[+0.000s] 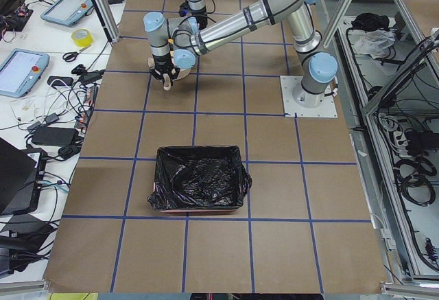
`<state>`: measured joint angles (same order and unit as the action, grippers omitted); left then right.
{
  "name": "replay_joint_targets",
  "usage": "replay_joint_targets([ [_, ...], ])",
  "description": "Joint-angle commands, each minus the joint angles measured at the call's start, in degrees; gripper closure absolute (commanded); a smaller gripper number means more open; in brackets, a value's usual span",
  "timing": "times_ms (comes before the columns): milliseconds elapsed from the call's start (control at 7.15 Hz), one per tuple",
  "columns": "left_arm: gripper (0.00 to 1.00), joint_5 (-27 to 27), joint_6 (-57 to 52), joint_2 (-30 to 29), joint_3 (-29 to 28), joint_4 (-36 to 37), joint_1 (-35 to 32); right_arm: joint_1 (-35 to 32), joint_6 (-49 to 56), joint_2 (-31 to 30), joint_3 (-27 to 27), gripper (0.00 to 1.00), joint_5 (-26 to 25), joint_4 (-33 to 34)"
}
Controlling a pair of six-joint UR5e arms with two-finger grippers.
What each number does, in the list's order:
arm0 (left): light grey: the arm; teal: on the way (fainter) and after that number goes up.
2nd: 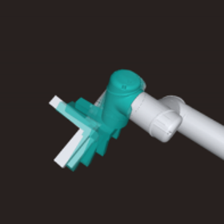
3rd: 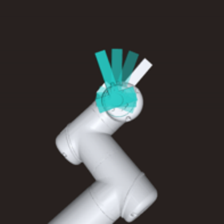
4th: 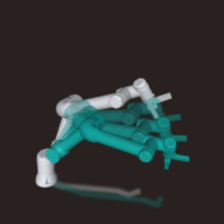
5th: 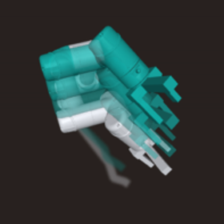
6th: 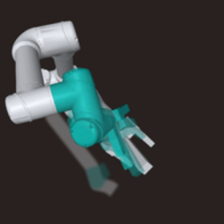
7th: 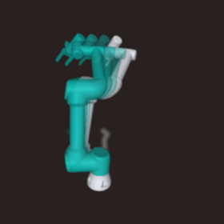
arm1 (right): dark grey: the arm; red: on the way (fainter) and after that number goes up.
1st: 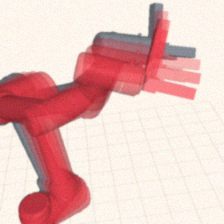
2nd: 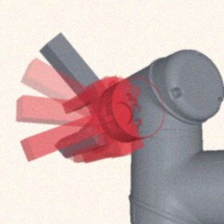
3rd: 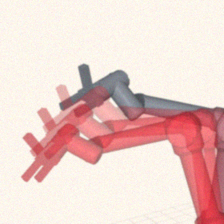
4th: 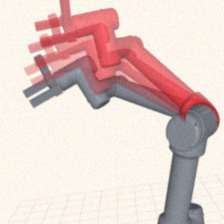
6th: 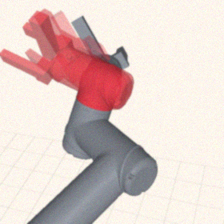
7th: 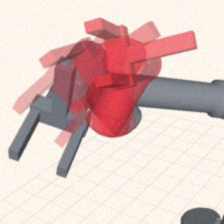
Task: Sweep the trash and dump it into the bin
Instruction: 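Move the brush with the right gripper behind the bread, toy and sponge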
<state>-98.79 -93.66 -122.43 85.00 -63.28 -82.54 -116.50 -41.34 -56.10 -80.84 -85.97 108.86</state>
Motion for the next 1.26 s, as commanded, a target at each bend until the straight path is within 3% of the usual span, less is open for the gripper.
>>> replay_joint_targets([
  [0, 1.0, 0.0, 0.0, 0.0, 0.0, 0.0, 0.0, -2.6, -3.0, 2.7, 3.5, 0.89, 3.3, 2.4],
  [280, 1.0, 0.0, 0.0, 0.0, 0.0, 0.0, 0.0, -5.0, -5.8, 4.6, 5.1, 0.89, 4.1, 5.6],
  [699, 1.0, 0.1, 0.0, 0.0, -0.1, 0.0, 0.0, -6.4, -9.5, 5.3, 8.5, 0.89, 10.6, 8.3],
  [1118, 1.0, 0.2, -0.1, 0.0, 0.0, 0.0, 0.0, -7.9, -14.9, 8.1, 13.8, 0.89, 12.8, 9.0],
])
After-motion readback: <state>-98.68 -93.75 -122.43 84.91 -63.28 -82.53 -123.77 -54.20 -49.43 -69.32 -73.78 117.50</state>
